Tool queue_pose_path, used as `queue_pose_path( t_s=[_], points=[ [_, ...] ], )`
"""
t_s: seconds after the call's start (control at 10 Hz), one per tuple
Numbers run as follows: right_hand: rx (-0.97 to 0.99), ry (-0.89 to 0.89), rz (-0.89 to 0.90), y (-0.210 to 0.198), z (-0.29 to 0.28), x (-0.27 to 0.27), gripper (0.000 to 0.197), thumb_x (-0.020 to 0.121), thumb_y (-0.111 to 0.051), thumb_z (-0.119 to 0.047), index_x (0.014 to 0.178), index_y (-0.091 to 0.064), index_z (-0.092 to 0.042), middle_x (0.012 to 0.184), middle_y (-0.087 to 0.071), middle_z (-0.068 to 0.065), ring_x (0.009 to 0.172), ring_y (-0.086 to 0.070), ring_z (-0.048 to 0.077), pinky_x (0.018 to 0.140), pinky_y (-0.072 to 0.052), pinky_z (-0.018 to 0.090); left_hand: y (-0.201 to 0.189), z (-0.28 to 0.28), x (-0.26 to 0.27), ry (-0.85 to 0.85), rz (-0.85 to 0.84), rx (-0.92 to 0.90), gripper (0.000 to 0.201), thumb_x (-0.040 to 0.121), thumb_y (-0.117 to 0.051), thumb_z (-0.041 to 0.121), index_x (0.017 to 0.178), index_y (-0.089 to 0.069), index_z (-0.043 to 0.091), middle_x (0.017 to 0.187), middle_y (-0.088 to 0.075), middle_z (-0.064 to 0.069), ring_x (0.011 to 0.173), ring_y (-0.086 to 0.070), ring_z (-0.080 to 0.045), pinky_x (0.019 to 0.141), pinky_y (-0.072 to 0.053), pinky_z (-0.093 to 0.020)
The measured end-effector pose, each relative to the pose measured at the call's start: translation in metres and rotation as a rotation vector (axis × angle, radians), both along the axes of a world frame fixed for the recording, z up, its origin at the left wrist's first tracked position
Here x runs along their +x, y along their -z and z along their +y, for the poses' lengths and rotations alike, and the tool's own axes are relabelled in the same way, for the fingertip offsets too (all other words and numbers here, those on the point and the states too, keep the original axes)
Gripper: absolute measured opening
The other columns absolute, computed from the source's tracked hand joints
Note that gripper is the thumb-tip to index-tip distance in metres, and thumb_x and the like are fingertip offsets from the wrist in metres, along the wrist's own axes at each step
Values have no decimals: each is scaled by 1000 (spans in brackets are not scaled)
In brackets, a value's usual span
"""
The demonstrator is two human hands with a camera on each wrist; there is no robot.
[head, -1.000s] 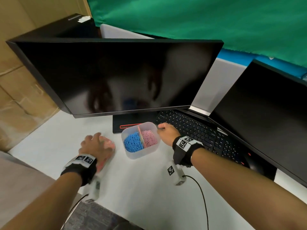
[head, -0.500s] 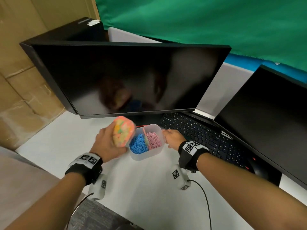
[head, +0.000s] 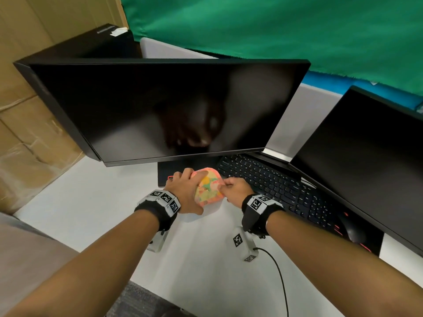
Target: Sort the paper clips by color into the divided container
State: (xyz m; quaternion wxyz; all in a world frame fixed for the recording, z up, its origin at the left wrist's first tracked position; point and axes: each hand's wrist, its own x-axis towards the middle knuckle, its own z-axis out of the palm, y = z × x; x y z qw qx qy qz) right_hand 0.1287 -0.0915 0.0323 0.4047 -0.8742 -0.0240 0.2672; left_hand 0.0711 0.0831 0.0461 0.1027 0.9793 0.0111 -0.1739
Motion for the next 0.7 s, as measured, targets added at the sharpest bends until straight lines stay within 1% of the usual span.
queue_pose_path(
  t_s=[0.2, 0.3, 0.4, 0.5, 0.6, 0.7],
  points=[
    [-2, 11, -6, 3, 0, 1, 23, 90, -59, -28, 106, -71, -16, 98, -72, 3, 92, -67, 20, 88, -55, 41, 2, 3, 7, 6, 55, 2, 117, 53, -78, 55, 143, -5, 45, 135, -32, 0, 122, -35, -28, 98, -43, -49],
    [2, 29, -23, 5, -2, 0, 25, 91, -58, -29, 105, -72, -13, 95, -72, 8, 92, -67, 26, 86, -55, 45, 4, 2, 7, 3, 56, 7, 119, 52, -79, 54, 143, -3, 46, 133, -33, 0, 122, -35, -28, 99, -42, -49],
    [12, 52, 59, 3, -1, 3, 26, 90, -56, -29, 98, -72, -11, 97, -72, 14, 94, -68, 31, 86, -55, 48, 3, 2, 9, 14, 49, 3, 120, 51, -79, 55, 143, -2, 45, 133, -33, -1, 122, -35, -27, 99, -42, -49],
    [34, 101, 165, 0, -3, 1, 23, 93, -52, -32, 93, -68, -16, 108, -70, 15, 101, -67, 31, 88, -55, 45, 5, 1, 2, 11, 41, 8, 123, 50, -78, 58, 144, 2, 45, 139, -29, -2, 128, -31, -29, 104, -37, -51],
    [65, 93, 150, 1, -16, -13, 31, 99, -42, -38, 109, -63, -19, 115, -66, 11, 112, -61, 31, 94, -51, 39, 1, 1, -11, -26, -132, -103, 120, 53, -71, 67, 148, -2, 41, 152, -15, -5, 141, -16, -31, 114, -20, -50],
    [-105, -102, -29, 17, -66, -53, 49, 97, -36, -51, 124, -60, -17, 124, -62, -1, 123, -54, 22, 106, -38, 27, -5, 3, -49, 49, -497, -211, 81, 66, -65, 60, 137, -41, 29, 139, -41, -8, 127, -41, -30, 102, -37, -42]
  ],
)
